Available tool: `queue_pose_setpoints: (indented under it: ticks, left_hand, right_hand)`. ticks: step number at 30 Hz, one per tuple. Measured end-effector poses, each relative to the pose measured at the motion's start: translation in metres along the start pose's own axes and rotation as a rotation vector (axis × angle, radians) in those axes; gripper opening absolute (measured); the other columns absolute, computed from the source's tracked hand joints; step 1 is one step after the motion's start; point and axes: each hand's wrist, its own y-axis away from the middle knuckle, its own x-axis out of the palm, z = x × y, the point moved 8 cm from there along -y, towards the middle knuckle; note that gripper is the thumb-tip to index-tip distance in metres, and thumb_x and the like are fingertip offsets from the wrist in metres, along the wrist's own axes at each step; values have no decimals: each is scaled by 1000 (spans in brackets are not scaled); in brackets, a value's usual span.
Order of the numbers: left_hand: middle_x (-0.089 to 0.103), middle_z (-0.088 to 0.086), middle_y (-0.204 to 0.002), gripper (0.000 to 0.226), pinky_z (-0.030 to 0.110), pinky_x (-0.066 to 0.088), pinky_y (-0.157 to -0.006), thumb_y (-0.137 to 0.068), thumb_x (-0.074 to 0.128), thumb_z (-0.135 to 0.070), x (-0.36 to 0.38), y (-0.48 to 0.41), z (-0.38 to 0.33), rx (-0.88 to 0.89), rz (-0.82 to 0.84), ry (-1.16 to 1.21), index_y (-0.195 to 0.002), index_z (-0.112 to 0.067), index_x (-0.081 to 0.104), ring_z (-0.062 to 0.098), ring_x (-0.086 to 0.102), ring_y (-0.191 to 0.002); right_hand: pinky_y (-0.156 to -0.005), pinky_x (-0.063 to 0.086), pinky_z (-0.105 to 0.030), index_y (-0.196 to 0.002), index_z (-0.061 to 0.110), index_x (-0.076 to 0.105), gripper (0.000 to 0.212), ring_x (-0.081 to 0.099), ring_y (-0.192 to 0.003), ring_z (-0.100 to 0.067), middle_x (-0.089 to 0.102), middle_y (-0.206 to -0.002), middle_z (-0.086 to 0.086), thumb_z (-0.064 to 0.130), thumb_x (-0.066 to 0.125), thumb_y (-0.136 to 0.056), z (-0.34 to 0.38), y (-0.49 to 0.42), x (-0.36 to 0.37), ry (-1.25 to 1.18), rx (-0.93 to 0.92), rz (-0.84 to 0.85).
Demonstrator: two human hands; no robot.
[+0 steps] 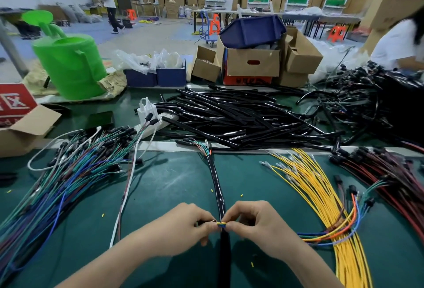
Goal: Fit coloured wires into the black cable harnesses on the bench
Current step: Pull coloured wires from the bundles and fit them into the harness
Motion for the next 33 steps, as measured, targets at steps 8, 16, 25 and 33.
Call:
queue_pose_setpoints:
  ticks: [8,16,25,33]
  left_hand:
    - [58,-19,-60,26,8,32,-55,-96,48,-30,5,-5,-3,28,135,-38,-76,-18,60,-6,48,-52]
    - [64,-2,-73,17,17,37,-58,-94,51,-29,-3,-6,-1,70,152,-2,-88,-17,61,0,46,-58]
    - [60,-15,-65,11,10,38,-53,-95,50,-25,4,-7,8,6,134,41,-92,-26,61,-3,48,-48]
    - [62,-15,-60,29,14,42,-52,-97,47,-32,11,-7,9,-90,153,244,-75,-35,66,3,49,-48]
  right_hand:
    - [-58,33,-12,-77,26,69,17,45,-56,2,61,-63,20,9,69,-82,1,-1,-3,87,-25,-38]
    - [-60,35,-16,-79,19,72,14,47,-60,-2,64,-66,13,6,69,-81,2,-3,-8,3,-3,-39]
    - [-58,32,-11,-77,28,73,21,47,-57,0,62,-65,22,6,71,-79,9,1,-5,130,-76,-115]
    - [-53,26,-29,-72,34,72,19,35,-54,-15,58,-60,-12,16,70,-79,0,0,-2,82,10,-64]
